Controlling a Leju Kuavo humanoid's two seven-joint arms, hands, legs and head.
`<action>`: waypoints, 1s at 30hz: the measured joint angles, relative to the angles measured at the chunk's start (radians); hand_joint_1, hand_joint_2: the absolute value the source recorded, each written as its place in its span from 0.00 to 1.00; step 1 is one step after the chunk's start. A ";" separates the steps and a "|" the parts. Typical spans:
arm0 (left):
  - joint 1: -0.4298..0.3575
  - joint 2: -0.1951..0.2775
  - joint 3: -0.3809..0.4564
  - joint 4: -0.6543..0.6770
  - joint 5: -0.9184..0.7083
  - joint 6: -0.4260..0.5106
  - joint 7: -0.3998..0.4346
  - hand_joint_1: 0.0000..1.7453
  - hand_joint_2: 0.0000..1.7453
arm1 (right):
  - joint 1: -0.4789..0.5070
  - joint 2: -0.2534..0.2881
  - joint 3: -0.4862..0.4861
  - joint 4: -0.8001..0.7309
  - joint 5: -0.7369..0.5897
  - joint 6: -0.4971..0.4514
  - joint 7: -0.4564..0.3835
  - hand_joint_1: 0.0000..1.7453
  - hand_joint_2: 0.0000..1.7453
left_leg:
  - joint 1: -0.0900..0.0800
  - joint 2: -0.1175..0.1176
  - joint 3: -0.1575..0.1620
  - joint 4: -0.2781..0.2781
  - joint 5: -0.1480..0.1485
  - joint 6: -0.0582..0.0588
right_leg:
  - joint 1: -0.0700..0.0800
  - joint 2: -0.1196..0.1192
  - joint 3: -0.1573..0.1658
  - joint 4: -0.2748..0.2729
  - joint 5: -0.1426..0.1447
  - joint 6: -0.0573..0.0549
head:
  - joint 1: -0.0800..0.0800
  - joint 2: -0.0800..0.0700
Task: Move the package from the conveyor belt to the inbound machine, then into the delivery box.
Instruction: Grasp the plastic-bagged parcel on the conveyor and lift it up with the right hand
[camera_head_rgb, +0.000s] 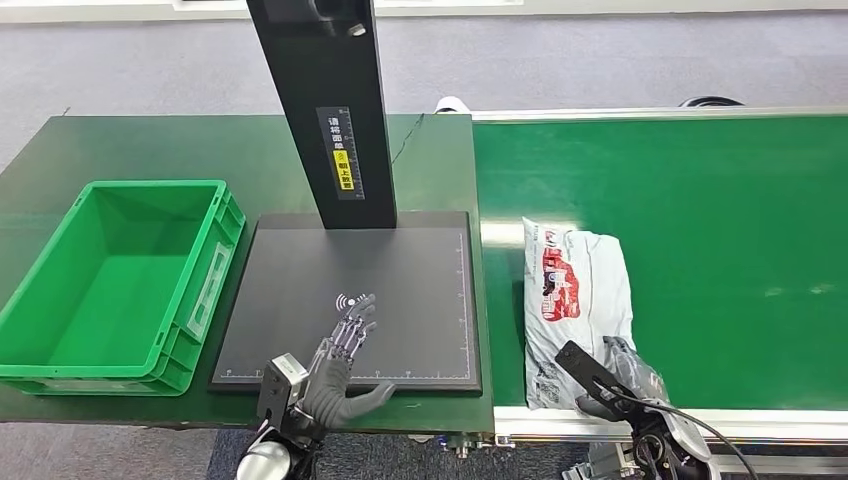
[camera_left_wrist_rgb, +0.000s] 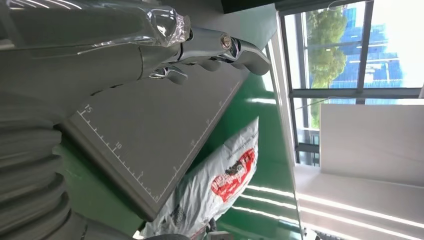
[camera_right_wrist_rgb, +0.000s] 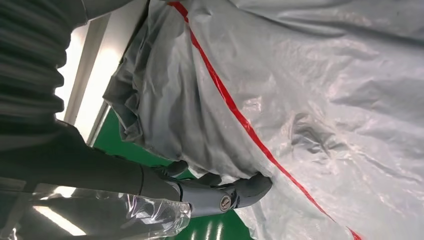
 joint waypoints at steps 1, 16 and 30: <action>0.000 0.000 0.000 0.001 0.000 0.001 0.000 0.00 1.00 | -0.007 -0.001 0.005 0.015 0.000 0.001 -0.001 0.00 1.00 | 0.000 0.002 0.003 0.000 -0.002 0.000 | 0.000 0.002 0.003 0.000 -0.001 0.000 | 0.000 0.000; 0.001 -0.003 -0.001 0.003 -0.001 0.016 0.007 0.00 1.00 | -0.051 -0.018 0.082 0.098 -0.035 0.017 -0.055 1.00 1.00 | 0.000 0.010 0.024 0.000 -0.009 0.002 | 0.000 0.010 0.024 -0.002 -0.004 0.002 | 0.000 0.000; 0.035 0.004 0.002 -0.031 0.009 0.031 0.007 0.00 1.00 | -0.063 -0.038 0.181 0.099 -0.099 -0.064 -0.108 1.00 1.00 | 0.000 0.008 0.019 0.001 -0.009 0.002 | 0.000 0.010 0.017 -0.002 -0.005 0.003 | 0.000 0.000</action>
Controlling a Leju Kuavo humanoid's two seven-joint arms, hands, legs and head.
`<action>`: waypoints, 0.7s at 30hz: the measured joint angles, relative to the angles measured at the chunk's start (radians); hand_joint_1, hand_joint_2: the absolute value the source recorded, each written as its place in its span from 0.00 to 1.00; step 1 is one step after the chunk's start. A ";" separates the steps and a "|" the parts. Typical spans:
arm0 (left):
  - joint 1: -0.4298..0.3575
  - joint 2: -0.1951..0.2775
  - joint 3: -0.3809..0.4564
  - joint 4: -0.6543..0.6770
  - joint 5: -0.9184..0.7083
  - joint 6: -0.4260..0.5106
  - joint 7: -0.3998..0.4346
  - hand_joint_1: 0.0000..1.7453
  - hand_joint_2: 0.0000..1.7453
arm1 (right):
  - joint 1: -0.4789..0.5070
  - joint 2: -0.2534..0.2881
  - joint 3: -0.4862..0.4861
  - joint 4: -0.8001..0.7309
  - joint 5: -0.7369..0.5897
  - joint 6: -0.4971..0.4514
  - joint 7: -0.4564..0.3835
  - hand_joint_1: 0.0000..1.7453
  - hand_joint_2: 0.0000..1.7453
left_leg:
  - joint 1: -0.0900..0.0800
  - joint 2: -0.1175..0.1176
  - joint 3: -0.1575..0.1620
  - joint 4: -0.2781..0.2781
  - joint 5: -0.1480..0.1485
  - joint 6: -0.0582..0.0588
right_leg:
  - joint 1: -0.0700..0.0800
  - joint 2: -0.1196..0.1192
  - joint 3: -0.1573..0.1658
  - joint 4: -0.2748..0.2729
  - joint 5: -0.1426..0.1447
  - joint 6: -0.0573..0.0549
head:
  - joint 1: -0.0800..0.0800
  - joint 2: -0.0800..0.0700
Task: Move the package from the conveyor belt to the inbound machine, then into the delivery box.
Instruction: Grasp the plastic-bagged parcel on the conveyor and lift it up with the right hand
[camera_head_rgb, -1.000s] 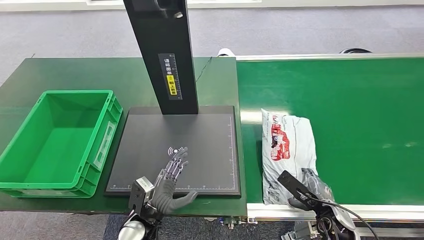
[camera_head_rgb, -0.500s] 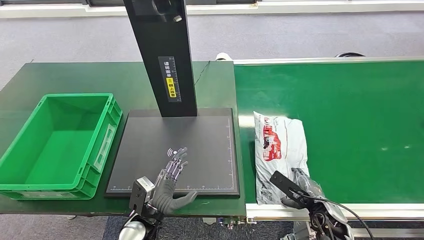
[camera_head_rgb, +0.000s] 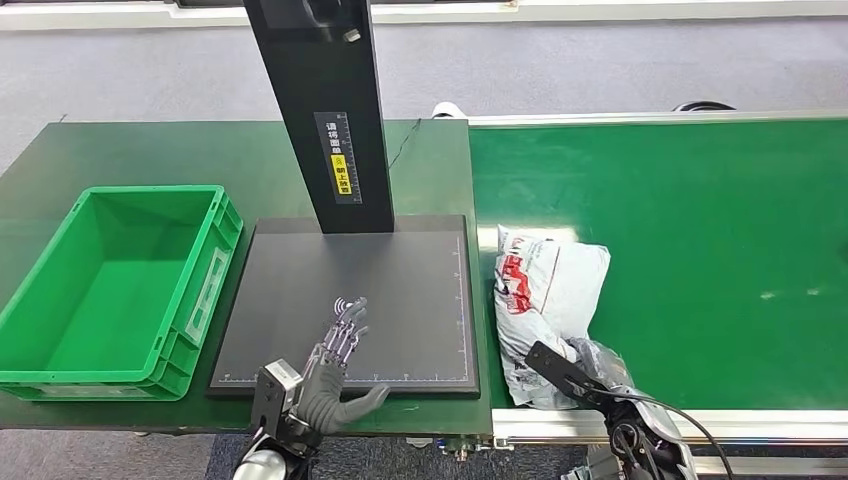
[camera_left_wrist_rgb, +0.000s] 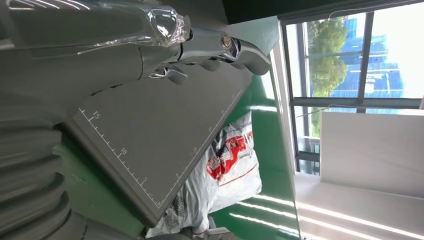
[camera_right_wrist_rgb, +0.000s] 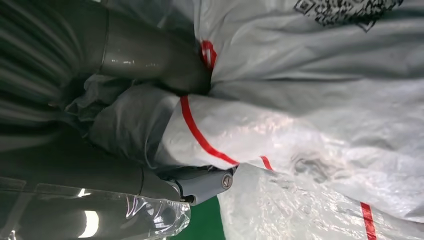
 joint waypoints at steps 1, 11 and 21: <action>0.001 0.000 0.000 -0.001 0.000 0.000 0.000 0.00 1.00 | 0.000 0.000 0.003 0.000 -0.001 -0.001 0.000 1.00 1.00 | 0.000 0.000 -0.001 0.000 0.000 0.000 | 0.000 0.000 0.000 0.000 0.000 0.000 | 0.000 0.000; 0.003 0.002 0.000 -0.003 0.000 0.000 0.000 0.00 1.00 | 0.000 0.004 0.019 -0.001 -0.006 -0.001 -0.001 1.00 1.00 | 0.000 -0.003 -0.003 0.000 0.000 0.000 | 0.000 -0.002 -0.002 0.000 -0.001 0.001 | 0.000 0.000; 0.006 0.003 0.001 -0.007 0.001 0.002 0.000 0.00 1.00 | 0.008 0.008 0.030 -0.008 -0.051 -0.033 -0.051 1.00 1.00 | 0.000 -0.004 -0.006 0.000 0.000 0.000 | 0.000 -0.004 -0.004 0.000 -0.001 0.001 | 0.000 0.000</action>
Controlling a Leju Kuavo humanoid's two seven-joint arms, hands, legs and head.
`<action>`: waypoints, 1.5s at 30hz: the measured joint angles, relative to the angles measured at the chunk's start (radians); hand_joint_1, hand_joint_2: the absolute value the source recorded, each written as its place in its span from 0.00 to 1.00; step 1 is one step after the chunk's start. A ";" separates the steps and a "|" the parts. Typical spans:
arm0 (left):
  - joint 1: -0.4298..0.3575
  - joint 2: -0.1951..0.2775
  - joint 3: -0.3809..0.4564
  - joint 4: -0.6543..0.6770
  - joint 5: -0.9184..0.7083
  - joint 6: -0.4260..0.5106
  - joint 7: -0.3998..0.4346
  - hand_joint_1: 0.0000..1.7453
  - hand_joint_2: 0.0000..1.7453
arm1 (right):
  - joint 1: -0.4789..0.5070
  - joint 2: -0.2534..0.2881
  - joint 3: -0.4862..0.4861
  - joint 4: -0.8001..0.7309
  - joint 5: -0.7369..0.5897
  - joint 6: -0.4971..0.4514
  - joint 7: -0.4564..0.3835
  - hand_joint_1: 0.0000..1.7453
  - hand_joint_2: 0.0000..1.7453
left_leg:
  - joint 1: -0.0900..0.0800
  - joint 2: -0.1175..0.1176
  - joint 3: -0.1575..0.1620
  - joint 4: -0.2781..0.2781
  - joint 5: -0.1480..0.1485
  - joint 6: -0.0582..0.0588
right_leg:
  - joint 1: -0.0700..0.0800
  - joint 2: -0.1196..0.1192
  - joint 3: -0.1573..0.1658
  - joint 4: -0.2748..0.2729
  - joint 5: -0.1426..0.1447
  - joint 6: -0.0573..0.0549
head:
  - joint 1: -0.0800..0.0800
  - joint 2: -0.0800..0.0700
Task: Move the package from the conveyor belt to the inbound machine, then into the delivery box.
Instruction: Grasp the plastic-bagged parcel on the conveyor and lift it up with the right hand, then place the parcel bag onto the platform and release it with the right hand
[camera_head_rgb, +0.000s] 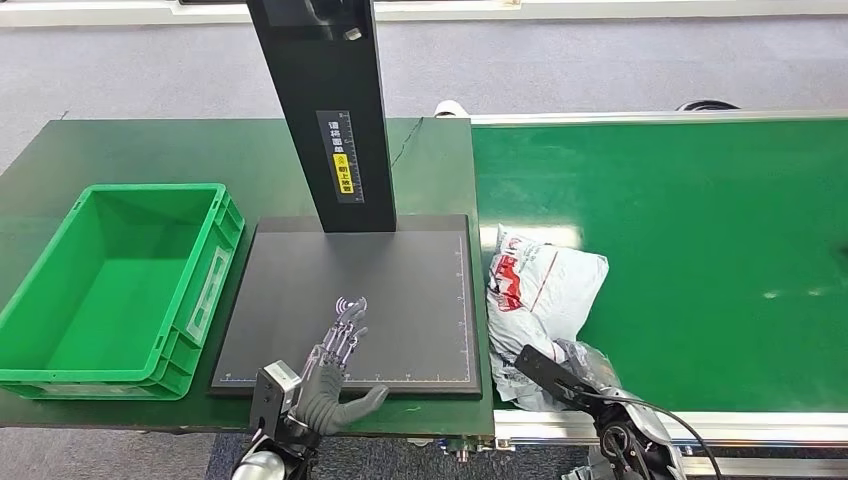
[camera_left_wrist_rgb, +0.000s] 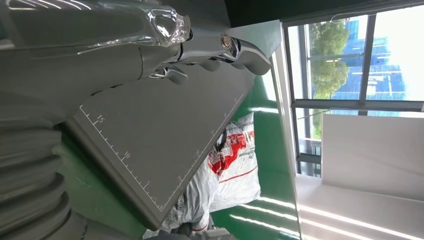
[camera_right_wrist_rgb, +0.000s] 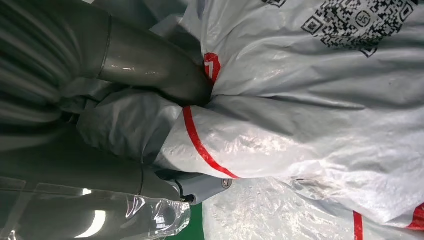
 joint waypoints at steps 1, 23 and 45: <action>0.003 0.001 0.000 -0.004 0.000 0.001 0.000 0.00 1.00 | 0.004 0.002 0.000 -0.006 -0.022 -0.014 -0.012 1.00 1.00 | 0.000 0.000 -0.001 0.000 0.000 0.000 | 0.000 0.000 -0.001 0.000 0.000 0.000 | 0.000 0.000; 0.004 -0.002 0.013 -0.018 -0.006 -0.008 -0.037 0.00 1.00 | 0.172 0.203 -0.227 -0.549 -0.699 -0.435 -0.488 1.00 1.00 | 0.000 -0.006 -0.011 0.000 0.002 0.001 | -0.001 -0.005 -0.010 0.000 0.000 0.000 | 0.000 0.000; -0.009 -0.005 0.036 -0.055 0.164 0.161 -0.162 0.00 1.00 | 0.085 0.108 0.207 -0.452 -0.220 -0.227 -0.464 1.00 1.00 | 0.000 -0.009 -0.014 0.000 0.004 0.001 | 0.000 -0.010 -0.010 0.001 0.000 0.000 | 0.000 0.000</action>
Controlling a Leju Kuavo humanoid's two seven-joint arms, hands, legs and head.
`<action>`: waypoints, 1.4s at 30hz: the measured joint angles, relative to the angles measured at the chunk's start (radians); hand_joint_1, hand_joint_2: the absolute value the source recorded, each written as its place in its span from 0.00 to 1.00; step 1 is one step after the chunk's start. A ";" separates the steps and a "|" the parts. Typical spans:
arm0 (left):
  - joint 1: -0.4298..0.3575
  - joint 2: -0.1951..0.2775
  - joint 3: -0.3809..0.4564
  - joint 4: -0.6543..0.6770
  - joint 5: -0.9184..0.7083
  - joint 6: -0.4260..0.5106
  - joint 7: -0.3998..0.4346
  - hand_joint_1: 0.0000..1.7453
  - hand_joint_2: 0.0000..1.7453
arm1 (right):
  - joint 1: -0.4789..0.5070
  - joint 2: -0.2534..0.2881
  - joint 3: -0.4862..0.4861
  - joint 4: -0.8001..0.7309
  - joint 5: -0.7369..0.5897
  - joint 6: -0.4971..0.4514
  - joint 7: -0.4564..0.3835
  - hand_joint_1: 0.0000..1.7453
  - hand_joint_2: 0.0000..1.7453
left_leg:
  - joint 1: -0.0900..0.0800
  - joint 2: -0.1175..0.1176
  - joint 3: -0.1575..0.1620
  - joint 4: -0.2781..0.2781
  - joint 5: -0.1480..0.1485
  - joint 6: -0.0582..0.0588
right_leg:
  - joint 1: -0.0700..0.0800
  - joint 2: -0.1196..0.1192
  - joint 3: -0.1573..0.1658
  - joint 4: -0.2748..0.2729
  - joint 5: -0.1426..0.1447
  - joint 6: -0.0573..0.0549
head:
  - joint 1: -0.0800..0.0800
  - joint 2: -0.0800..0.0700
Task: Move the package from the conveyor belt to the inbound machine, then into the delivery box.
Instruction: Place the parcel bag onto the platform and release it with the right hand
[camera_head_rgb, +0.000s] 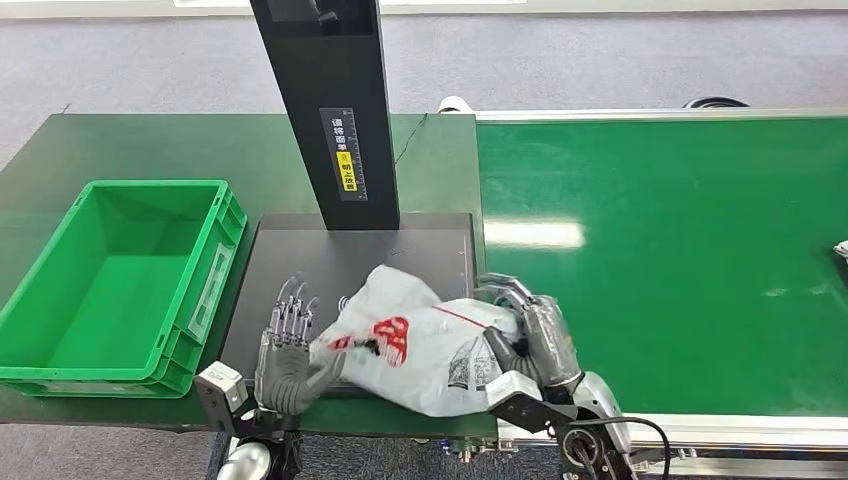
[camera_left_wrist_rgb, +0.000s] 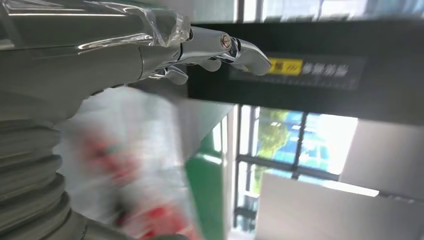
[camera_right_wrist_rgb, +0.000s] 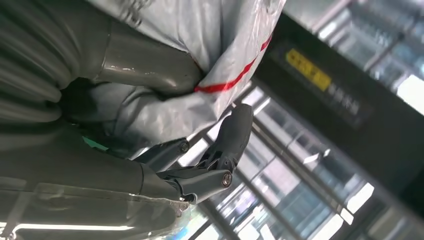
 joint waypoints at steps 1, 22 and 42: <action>0.000 0.000 0.001 -0.007 0.011 0.015 -0.010 0.00 1.00 | -0.023 -0.006 0.024 0.024 0.020 0.006 0.007 1.00 1.00 | 0.000 0.000 0.000 0.000 0.000 0.000 | 0.000 0.000 0.000 0.000 0.000 0.000 | 0.000 0.000; 0.025 0.006 0.004 -0.104 0.108 0.140 0.004 0.00 1.00 | -0.278 -0.015 0.385 0.430 0.070 0.023 0.226 0.34 1.00 | 0.000 0.000 0.001 0.000 0.001 0.000 | 0.000 0.000 0.000 0.000 0.000 0.000 | 0.000 0.000; 0.047 0.043 -0.105 -0.088 -0.355 0.139 0.160 0.00 1.00 | -0.196 0.000 0.126 0.412 -0.084 -0.249 0.327 0.00 1.00 | 0.000 -0.001 0.001 0.000 0.001 0.000 | 0.000 0.000 0.000 0.000 0.000 0.000 | 0.000 0.000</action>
